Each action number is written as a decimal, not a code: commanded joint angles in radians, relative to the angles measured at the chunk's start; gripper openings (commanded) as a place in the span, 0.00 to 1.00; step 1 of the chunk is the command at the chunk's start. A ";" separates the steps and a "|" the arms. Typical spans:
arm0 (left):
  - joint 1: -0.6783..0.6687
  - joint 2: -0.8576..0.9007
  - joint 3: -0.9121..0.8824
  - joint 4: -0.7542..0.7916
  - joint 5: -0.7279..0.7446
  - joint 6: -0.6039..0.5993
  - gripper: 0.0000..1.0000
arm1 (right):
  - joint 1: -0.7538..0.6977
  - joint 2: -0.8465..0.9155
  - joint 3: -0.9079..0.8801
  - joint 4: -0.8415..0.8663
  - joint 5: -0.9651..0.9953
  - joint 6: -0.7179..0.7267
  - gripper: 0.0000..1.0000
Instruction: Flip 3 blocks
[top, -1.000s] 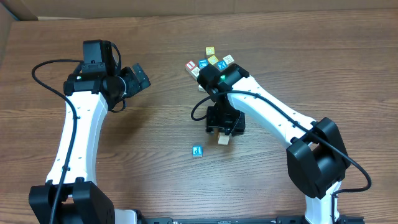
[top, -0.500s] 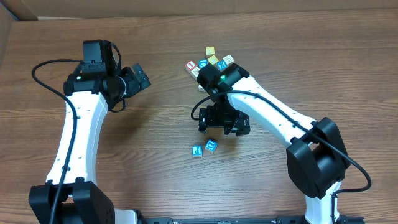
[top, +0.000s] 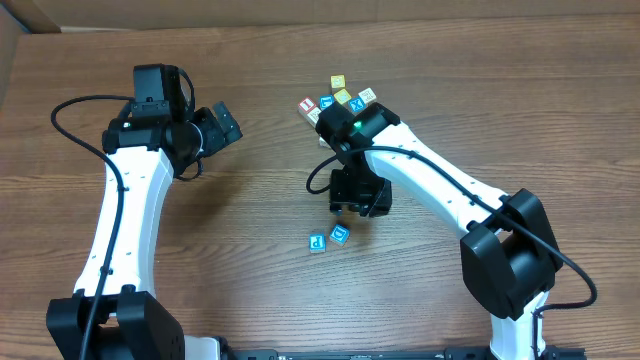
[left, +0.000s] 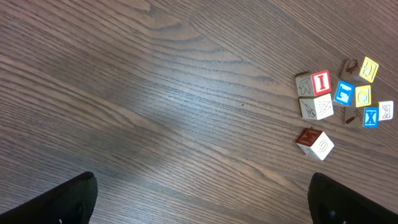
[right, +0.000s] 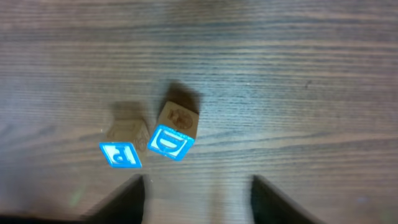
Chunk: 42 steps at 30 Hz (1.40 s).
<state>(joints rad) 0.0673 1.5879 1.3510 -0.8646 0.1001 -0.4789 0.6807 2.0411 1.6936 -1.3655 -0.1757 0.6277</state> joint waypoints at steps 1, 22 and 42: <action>0.003 -0.006 0.008 0.001 -0.004 0.011 1.00 | 0.009 -0.031 -0.006 0.009 0.003 -0.003 0.22; 0.003 -0.006 0.008 0.002 -0.004 0.011 1.00 | 0.009 -0.031 -0.235 0.322 -0.003 0.046 0.04; 0.003 -0.006 0.008 0.001 -0.004 0.011 1.00 | 0.073 -0.031 -0.235 0.317 -0.054 -0.011 0.04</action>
<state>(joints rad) 0.0673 1.5879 1.3510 -0.8646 0.1001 -0.4789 0.7418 2.0399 1.4624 -1.0481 -0.2222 0.6243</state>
